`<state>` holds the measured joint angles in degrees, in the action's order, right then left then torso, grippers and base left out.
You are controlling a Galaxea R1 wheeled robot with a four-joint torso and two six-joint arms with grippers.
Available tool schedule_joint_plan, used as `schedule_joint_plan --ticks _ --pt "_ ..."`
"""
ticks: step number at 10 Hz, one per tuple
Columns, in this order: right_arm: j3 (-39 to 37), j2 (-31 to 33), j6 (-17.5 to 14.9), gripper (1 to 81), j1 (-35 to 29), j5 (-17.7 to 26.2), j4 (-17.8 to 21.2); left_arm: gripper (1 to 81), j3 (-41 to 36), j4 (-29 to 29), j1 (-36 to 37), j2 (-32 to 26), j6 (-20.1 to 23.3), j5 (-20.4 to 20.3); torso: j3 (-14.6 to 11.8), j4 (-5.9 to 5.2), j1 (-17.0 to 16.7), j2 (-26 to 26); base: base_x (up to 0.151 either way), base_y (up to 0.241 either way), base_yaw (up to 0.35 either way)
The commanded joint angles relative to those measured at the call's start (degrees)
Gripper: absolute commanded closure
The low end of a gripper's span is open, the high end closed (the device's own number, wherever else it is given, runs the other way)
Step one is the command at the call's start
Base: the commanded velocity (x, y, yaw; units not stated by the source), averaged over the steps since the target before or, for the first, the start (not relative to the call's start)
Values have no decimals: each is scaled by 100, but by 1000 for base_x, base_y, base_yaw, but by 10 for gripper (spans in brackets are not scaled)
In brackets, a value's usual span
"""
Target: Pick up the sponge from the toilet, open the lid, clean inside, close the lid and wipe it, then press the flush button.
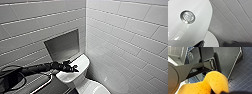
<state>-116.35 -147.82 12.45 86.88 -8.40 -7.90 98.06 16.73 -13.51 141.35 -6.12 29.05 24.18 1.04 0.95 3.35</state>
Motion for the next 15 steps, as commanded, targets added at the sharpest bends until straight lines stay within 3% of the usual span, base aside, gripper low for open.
schedule_joint_plan --ticks 1,3,4,10,12,14,15 --pt "96 128 12 811 9 365 43 10 379 112 1266 95 -213 417 -9 0 0 0 0 0 0" --pt "122 119 12 811 1 365 43 10 634 76 1442 209 -249 531 2 0 0 -2 0 0 0" --pt "122 119 12 811 9 365 43 811 802 59 1469 289 -249 540 4 0 0 -2 0 0 0" --pt "148 110 30 811 -8 357 52 811 2419 -345 1521 1281 -249 751 6 0 0 -2 0 0 0" --pt "158 119 30 811 0 357 52 811 2604 -433 1609 1388 -249 786 390 0 0 -2 0 0 0" --pt "157 128 30 811 1 357 52 811 2613 -442 1706 1397 -249 786 140 0 0 -2 0 0 0" --pt "166 119 30 811 9 322 52 811 2630 -442 1741 1397 -249 786 192 0 2 -6 0 0 0"
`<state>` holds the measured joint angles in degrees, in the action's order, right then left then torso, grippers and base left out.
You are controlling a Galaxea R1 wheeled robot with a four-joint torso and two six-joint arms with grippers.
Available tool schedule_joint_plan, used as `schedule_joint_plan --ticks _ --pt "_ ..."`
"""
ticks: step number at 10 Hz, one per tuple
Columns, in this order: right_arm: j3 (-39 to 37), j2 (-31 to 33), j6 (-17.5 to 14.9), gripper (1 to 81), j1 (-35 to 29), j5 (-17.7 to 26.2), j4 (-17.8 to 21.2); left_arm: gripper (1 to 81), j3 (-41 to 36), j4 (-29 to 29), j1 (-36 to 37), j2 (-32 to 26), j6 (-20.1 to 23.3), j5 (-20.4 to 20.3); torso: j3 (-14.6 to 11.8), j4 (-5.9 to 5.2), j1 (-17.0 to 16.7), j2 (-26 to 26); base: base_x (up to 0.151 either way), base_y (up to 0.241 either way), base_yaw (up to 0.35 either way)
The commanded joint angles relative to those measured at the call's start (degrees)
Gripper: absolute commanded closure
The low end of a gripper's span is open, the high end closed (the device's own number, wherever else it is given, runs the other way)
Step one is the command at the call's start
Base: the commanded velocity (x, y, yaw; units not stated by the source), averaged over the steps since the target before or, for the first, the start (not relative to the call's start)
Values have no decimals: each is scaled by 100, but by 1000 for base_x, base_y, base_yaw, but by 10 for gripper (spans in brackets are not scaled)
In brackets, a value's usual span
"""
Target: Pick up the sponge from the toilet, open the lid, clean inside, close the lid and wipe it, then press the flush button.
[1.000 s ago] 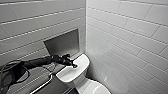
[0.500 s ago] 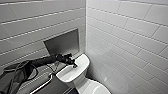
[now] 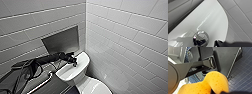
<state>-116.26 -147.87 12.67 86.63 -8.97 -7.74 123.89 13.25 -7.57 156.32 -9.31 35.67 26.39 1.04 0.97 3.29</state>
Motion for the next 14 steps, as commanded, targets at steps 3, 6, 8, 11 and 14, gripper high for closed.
schedule_joint_plan --ticks 3,6,8,11,14 --pt "149 124 8 811 44 352 36 811 301 -305 1174 -39 70 124 -2 0 0 0 0 0 0" --pt "158 115 8 811 52 344 36 811 575 -437 1087 -30 70 124 -2 0 0 0 0 0 0" --pt "122 53 -1 811 53 352 27 811 777 -525 789 84 70 98 -2 0 0 0 0 0 0" --pt "105 18 -10 811 44 352 1 811 917 -517 401 190 70 -25 -2 0 0 0 0 0 0" --pt "-36 -78 -10 811 53 352 -17 811 1067 -446 348 365 35 -271 -2 0 -2 0 0 0 0"
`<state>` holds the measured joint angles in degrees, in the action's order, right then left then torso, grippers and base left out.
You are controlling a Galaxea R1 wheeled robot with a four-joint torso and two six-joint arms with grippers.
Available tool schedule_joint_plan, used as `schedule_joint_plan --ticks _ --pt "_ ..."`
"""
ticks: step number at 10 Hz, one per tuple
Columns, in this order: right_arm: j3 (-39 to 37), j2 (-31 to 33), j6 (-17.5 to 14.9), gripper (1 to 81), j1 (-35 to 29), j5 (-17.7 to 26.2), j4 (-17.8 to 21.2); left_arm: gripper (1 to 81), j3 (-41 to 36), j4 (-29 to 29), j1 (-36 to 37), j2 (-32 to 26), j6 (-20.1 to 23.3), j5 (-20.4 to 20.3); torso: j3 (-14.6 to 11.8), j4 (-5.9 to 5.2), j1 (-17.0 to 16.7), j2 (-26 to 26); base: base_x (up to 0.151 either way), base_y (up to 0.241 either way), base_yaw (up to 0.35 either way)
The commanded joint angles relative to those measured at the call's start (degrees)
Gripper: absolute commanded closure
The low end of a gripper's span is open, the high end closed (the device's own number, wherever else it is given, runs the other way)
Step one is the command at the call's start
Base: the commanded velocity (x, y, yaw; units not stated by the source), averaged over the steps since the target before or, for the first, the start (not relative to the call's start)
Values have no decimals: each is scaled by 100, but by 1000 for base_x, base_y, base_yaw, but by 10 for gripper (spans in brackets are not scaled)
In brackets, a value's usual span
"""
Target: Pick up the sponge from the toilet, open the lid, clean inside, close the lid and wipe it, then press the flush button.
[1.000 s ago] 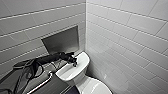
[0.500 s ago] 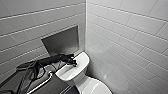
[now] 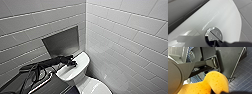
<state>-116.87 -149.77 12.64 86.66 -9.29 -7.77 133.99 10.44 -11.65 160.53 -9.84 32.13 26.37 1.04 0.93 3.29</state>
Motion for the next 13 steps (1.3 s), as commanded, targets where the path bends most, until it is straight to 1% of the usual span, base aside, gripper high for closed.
schedule_joint_plan --ticks 1,2,3,4,6,7,9,10,11,13 --pt "-28 68 -7 811 58 384 -6 811 -21 -138 739 -38 -104 -301 0 0 0 0 0 0 0" --pt "-10 68 -7 811 58 375 -6 811 -118 -191 695 6 -264 -593 0 0 2 0 0 0 0" --pt "-10 76 -7 811 75 375 -6 811 -75 -217 668 67 -265 -682 0 0 2 0 0 0 0" --pt "-10 59 -7 811 75 375 -6 811 -22 -235 634 103 -264 -682 0 0 2 0 0 0 0" --pt "-27 15 -7 811 49 384 -6 811 -56 -218 650 -2 -255 -621 0 0 2 0 0 0 0" --pt "-54 -11 -7 811 41 384 -14 811 -256 -191 738 -133 -247 -594 0 0 2 0 0 0 0" --pt "-45 -29 -7 811 31 384 -14 811 -1524 -138 1116 -714 -291 -550 0 0 2 0 0 0 0" --pt "-45 -38 -7 811 23 384 -14 811 -2293 -190 1301 -1081 -525 -411 0 0 2 0 0 0 0" --pt "-45 -46 -7 811 23 384 -14 811 -2926 -235 1424 -1424 -668 -383 0 0 2 0 0 0 0" --pt "-54 -64 -16 811 14 384 -23 811 -3762 -209 1477 -1934 -730 -375 0 0 2 -2 0 0 0"
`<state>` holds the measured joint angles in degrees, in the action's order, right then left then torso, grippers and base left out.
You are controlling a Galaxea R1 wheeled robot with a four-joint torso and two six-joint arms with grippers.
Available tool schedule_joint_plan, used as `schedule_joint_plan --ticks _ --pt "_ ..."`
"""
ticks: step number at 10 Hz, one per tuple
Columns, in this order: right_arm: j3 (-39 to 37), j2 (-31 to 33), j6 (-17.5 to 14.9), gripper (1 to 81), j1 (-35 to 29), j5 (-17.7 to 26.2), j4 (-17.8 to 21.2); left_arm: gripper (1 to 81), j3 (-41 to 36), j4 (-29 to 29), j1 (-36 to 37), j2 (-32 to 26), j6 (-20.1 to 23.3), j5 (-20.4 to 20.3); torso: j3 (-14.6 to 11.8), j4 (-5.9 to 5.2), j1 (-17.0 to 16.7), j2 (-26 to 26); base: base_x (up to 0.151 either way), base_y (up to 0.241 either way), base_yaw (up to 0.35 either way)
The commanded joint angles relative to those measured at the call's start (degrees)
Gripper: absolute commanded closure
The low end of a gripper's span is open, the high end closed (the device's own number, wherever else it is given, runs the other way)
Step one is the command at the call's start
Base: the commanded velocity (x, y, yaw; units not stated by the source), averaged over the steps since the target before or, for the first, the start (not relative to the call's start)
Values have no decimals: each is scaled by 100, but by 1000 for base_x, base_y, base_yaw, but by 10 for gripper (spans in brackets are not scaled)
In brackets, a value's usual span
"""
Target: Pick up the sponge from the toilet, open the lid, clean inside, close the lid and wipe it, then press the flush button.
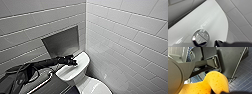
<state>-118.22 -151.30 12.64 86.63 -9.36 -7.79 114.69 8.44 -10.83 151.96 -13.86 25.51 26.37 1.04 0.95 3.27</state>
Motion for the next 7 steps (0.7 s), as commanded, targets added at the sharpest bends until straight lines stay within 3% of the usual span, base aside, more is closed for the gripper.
schedule_joint_plan --ticks 1,4,7 --pt "81 88 -7 811 18 391 -21 811 -2377 0 1256 -1402 -345 314 0 0 0 0 0 0 0" --pt "81 88 -16 811 -35 391 -12 811 -3854 -174 630 -2500 -337 323 0 0 2 0 0 0 0" --pt "55 97 -7 811 -88 391 23 811 -4930 -800 -572 -3426 -337 261 0 0 2 0 0 0 0"
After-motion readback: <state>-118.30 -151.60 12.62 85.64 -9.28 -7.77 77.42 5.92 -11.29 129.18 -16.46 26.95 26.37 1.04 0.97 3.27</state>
